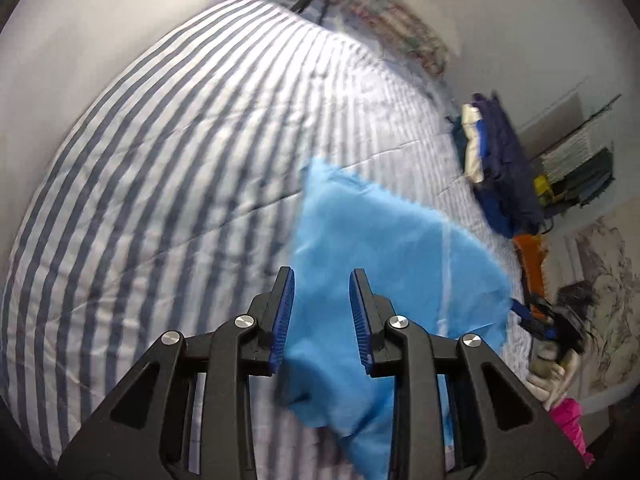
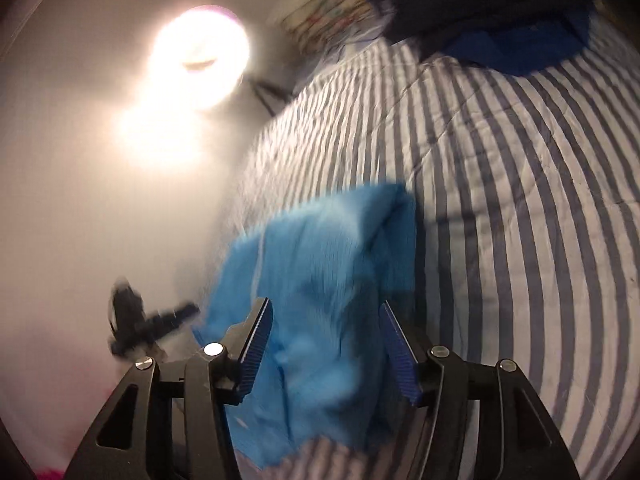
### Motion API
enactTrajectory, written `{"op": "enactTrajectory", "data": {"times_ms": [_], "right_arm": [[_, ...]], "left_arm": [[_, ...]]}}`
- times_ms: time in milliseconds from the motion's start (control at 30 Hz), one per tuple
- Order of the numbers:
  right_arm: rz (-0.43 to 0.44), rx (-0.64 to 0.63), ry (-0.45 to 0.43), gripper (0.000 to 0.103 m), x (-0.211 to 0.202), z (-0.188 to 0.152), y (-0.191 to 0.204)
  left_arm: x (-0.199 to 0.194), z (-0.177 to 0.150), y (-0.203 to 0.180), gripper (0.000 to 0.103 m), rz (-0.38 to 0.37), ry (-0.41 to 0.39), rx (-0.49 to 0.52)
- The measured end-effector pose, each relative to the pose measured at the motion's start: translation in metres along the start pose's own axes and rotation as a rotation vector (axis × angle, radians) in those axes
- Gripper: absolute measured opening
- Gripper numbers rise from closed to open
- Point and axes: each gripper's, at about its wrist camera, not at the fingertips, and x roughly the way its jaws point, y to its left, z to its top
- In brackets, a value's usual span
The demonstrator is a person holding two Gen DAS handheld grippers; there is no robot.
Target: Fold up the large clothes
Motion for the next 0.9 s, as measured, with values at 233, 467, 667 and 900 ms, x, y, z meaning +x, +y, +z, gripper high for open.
{"op": "enactTrajectory", "data": {"times_ms": [233, 467, 667, 900], "right_arm": [[0.089, 0.096, 0.055, 0.057, 0.049, 0.037, -0.027], [0.180, 0.107, 0.097, 0.058, 0.097, 0.066, -0.033], [0.162, 0.051, 0.001, 0.014, 0.097, 0.083, -0.040], [-0.212, -0.146, 0.029, 0.010, 0.100, 0.083, -0.016]], "left_arm": [[0.036, -0.002, -0.056, 0.027, -0.063, 0.071, 0.142], [0.080, -0.008, -0.046, 0.027, -0.008, 0.167, 0.156], [0.102, -0.017, -0.039, 0.027, 0.035, 0.198, 0.196], [0.093, -0.011, -0.044, 0.027, 0.017, 0.174, 0.208]]}}
